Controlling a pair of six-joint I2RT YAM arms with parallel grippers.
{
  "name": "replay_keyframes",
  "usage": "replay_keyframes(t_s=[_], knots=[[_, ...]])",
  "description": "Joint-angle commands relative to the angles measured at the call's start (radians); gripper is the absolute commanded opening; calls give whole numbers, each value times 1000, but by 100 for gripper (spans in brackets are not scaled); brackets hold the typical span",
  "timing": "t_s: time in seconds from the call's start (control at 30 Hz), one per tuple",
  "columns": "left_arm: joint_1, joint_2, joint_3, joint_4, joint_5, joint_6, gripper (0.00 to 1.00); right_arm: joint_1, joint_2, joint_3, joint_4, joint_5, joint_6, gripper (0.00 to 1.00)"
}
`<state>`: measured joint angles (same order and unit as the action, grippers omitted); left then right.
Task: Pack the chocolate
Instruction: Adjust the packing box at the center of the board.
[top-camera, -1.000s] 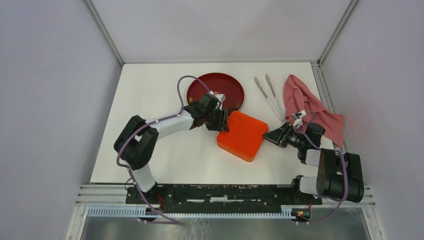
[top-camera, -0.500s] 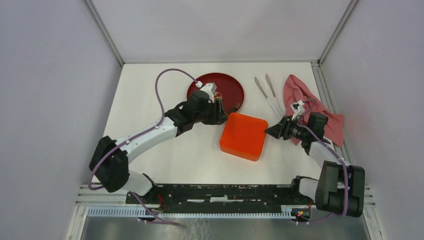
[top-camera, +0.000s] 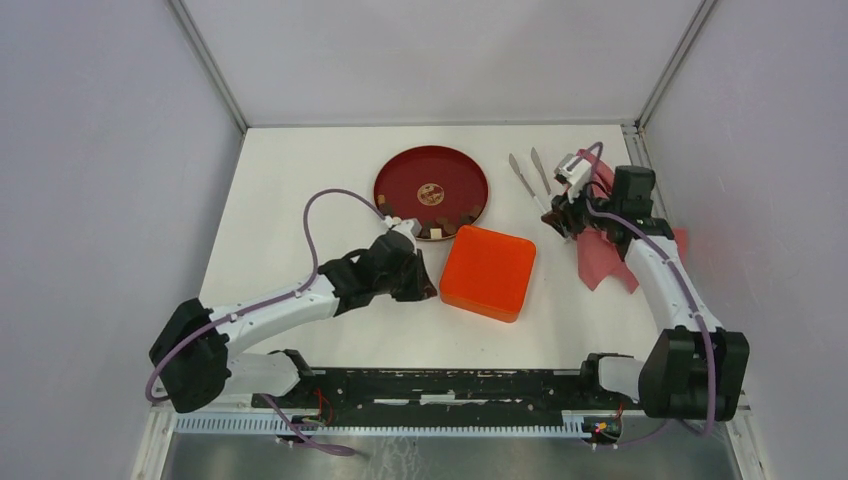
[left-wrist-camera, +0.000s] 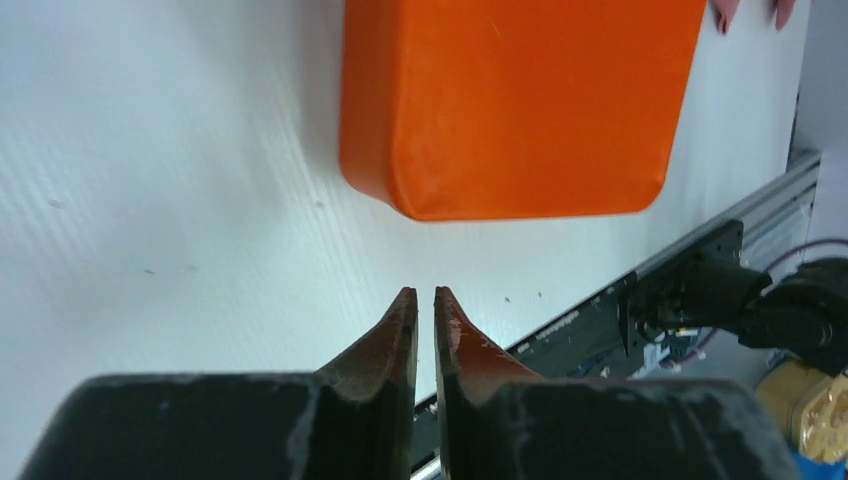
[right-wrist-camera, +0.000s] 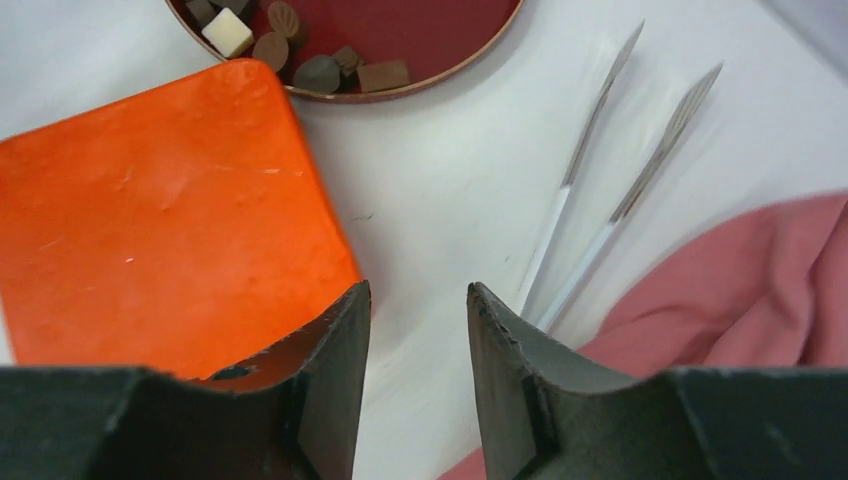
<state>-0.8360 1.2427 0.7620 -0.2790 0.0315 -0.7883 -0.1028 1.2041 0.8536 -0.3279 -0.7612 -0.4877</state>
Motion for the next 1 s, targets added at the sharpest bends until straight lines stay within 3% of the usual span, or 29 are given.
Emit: replay_keyframes(t_s=[0.0, 0.2, 0.37, 0.77, 0.87, 0.97], knots=[[-98, 43, 7, 5, -80, -141, 17, 109, 134, 135, -68, 203, -186, 42], [-129, 186, 57, 28, -92, -163, 16, 232, 409, 321, -171, 300, -327, 30], [-130, 312, 134, 6, -73, -135, 15, 323, 520, 342, -239, 341, -418, 28], [-76, 497, 348, -83, -110, -50, 14, 352, 480, 239, -458, 177, -500, 28], [-71, 499, 368, -107, -113, -20, 14, 352, 440, 171, -404, 176, -414, 28], [-73, 474, 362, -148, -119, 5, 14, 352, 396, 115, -278, 277, -295, 29]])
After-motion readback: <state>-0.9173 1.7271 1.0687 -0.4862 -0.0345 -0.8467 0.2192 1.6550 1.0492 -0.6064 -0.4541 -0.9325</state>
